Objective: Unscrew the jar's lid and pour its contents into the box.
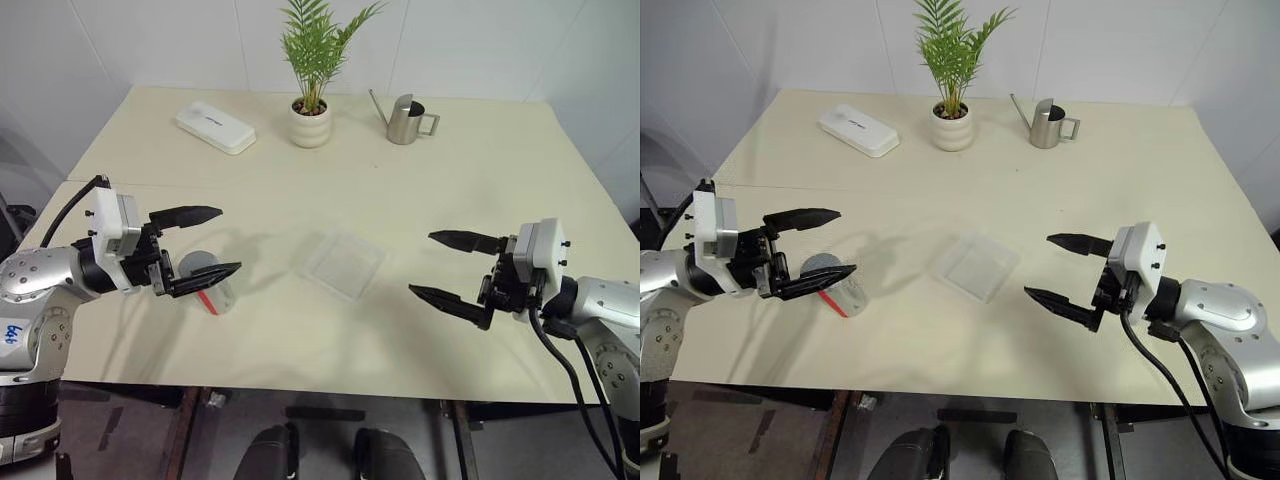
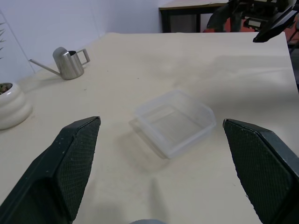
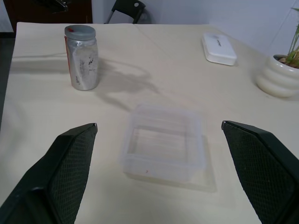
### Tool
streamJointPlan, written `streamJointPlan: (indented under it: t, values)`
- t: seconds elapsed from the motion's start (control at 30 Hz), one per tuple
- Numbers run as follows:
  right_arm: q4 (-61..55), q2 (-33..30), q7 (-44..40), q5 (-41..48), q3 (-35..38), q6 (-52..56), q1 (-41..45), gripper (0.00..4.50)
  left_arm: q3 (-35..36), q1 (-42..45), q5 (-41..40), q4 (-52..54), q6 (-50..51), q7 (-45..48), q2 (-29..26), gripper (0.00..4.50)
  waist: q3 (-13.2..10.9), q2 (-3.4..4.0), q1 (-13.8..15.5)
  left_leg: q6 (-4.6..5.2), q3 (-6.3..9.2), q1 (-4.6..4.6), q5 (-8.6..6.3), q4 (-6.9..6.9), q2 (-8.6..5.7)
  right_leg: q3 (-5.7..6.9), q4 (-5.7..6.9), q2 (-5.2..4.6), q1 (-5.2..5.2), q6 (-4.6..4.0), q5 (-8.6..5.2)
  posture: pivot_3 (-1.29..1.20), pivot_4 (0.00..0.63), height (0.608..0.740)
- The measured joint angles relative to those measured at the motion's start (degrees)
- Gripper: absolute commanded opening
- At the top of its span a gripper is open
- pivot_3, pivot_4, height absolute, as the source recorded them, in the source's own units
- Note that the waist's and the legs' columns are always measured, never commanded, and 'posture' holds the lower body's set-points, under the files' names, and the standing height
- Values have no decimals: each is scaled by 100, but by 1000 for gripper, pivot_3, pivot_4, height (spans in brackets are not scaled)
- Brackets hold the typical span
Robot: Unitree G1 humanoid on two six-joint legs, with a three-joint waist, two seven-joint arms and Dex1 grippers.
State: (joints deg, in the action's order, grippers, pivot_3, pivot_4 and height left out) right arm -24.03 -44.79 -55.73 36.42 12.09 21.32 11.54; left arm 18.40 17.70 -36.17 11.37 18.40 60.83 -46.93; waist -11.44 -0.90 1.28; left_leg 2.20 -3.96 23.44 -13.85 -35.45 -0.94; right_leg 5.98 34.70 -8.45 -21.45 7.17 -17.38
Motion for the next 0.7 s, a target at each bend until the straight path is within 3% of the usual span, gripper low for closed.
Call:
streamJointPlan:
  t: [0.27,0.37,0.53,0.7]
  values:
    - [462,93,-255,-109,-438,-16,422,4500,469,-436,-3,334,44,-309,-3,4486,0,0,-5,-23,0,0,-17,-15,2,-3,-6,-3,0,-1,0,0,150,740]
    - [668,331,-287,-148,-609,-72,756,4500,952,-874,-73,640,100,-628,94,4486,0,0,-66,-24,-1,0,-19,-16,7,-6,-4,-1,0,-4,2,0,150,740]
    - [1076,777,-426,-256,-987,-253,1553,4500,2353,-2447,-285,1625,345,-1390,717,4486,0,0,-189,-4,-2,0,-15,-16,17,0,0,4,0,-5,2,0,150,740]
    - [1369,1070,-630,-256,-1178,-353,2256,4500,2960,-3709,-392,2550,340,-1983,1588,4486,1,-1,-120,-20,4,6,-50,-51,21,-7,-18,-1,7,-7,1,0,150,740]
